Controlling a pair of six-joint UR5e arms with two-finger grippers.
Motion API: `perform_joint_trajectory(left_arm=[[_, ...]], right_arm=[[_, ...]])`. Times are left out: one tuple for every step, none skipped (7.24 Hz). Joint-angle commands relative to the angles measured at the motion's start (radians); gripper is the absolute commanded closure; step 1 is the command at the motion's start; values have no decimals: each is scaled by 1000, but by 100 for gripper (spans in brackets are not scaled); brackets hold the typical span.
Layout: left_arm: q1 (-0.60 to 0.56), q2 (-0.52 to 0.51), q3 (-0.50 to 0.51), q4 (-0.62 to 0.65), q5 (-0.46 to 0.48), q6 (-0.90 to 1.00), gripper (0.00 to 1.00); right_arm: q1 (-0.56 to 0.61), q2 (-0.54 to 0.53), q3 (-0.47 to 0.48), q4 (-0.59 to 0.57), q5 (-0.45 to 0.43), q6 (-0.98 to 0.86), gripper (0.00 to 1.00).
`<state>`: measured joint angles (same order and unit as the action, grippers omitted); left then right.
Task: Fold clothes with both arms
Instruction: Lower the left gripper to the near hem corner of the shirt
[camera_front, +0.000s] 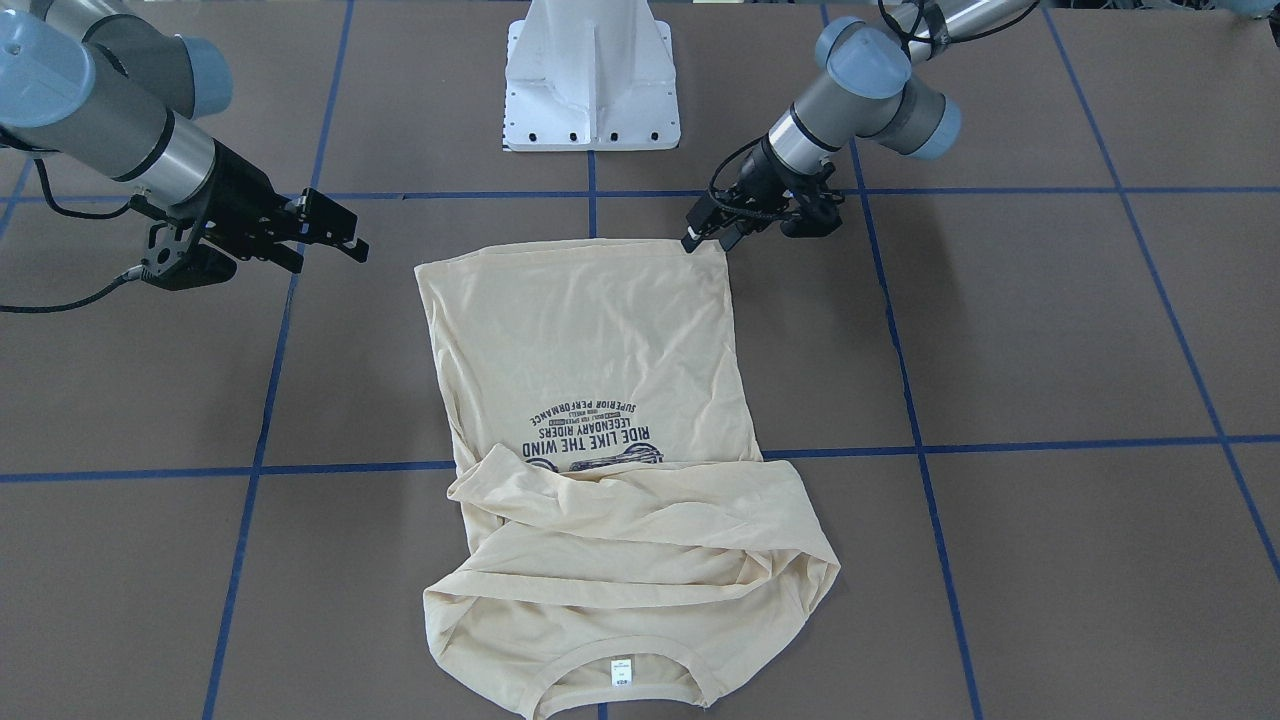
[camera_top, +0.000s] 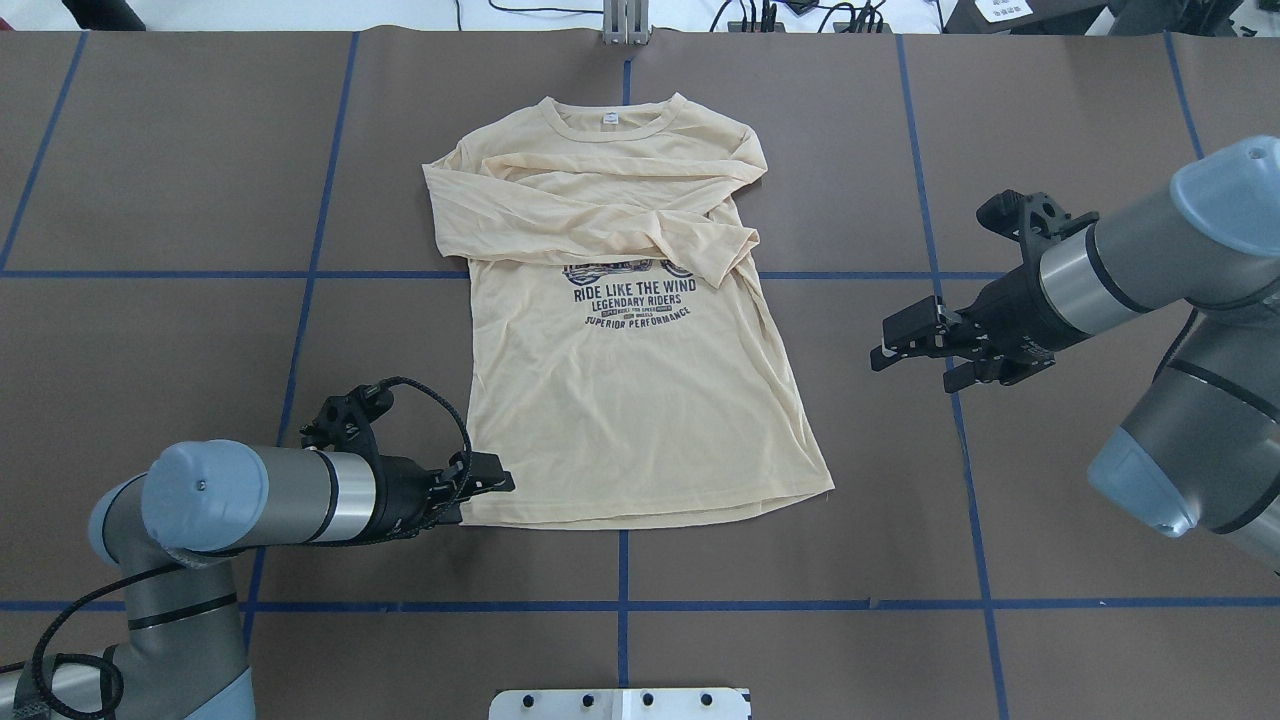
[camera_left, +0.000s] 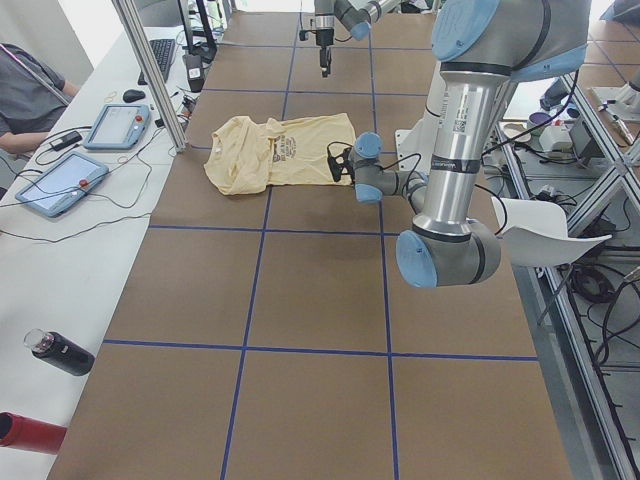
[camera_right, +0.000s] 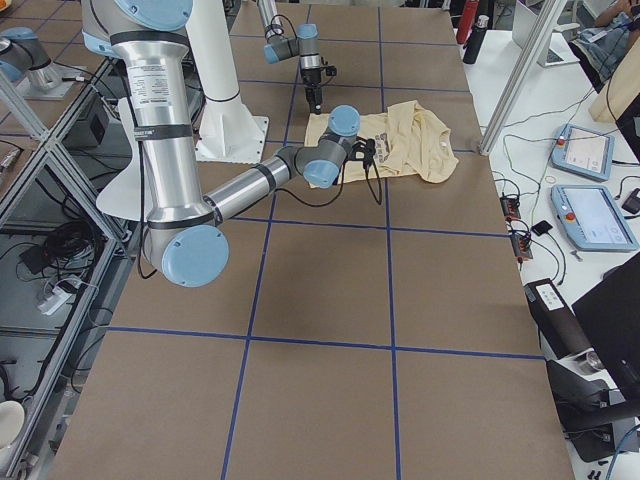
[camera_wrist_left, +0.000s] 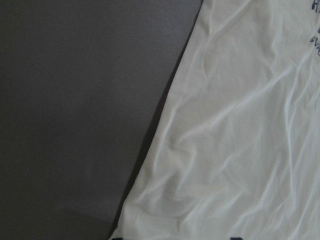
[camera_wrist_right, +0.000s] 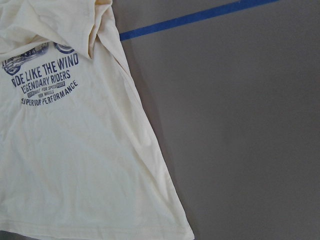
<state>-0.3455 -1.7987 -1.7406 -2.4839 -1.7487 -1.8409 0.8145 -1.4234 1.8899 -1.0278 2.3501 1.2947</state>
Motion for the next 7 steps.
perform_joint_trajectory(left_arm=[[0,1,-2,9,0,0,12],[2,-4,-10,48,0,0,12],[3,-8,-13,63,0,0,12],[3,-5,-14,62,0,0,12],[3,-1,-14,63,0,2,12],[3,-1,-14,63,0,0,12],[3,-7,-13,63,0,0,12]], right_arm=[[0,0,0,0,0,0,0],[0,0,-2,0,0,0,0],[0,0,0,0,0,0,0],[0,0,-2,0,0,0,0],[0,-2,-2,0,0,0,0],[0,0,-2,-2,0,0,0],[0,0,-2,-2,0,0,0]])
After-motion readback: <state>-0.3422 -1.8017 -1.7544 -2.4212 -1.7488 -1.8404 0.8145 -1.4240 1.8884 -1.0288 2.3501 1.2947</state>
